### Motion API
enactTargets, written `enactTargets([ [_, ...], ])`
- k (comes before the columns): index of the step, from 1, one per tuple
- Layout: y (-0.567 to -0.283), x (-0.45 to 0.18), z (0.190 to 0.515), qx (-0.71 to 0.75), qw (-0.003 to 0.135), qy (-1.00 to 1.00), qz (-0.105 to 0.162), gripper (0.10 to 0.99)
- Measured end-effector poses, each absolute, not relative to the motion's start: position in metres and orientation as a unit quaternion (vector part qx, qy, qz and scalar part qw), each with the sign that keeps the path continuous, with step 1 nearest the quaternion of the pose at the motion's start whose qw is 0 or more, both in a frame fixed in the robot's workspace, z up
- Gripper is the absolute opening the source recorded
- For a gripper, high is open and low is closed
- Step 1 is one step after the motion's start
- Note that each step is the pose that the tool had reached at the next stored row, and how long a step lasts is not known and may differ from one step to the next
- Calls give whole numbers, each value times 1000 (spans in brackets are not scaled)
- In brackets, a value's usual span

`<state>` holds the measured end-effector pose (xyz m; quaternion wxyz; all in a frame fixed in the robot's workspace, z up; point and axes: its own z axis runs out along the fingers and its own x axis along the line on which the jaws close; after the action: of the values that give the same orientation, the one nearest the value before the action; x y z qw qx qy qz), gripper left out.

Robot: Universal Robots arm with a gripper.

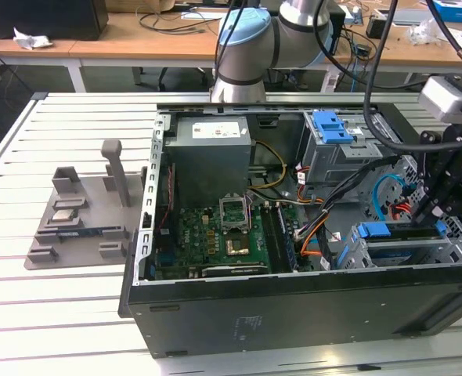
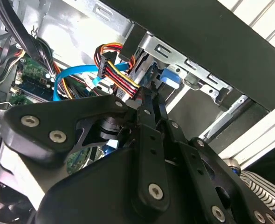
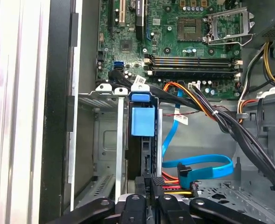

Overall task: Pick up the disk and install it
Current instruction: 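Insert the first disk wire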

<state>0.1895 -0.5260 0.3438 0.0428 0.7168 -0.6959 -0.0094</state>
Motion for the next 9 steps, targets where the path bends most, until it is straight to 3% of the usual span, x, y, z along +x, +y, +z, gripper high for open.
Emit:
enactTargets([
  [9, -523, 189, 342, 714, 43, -699, -9, 169],
])
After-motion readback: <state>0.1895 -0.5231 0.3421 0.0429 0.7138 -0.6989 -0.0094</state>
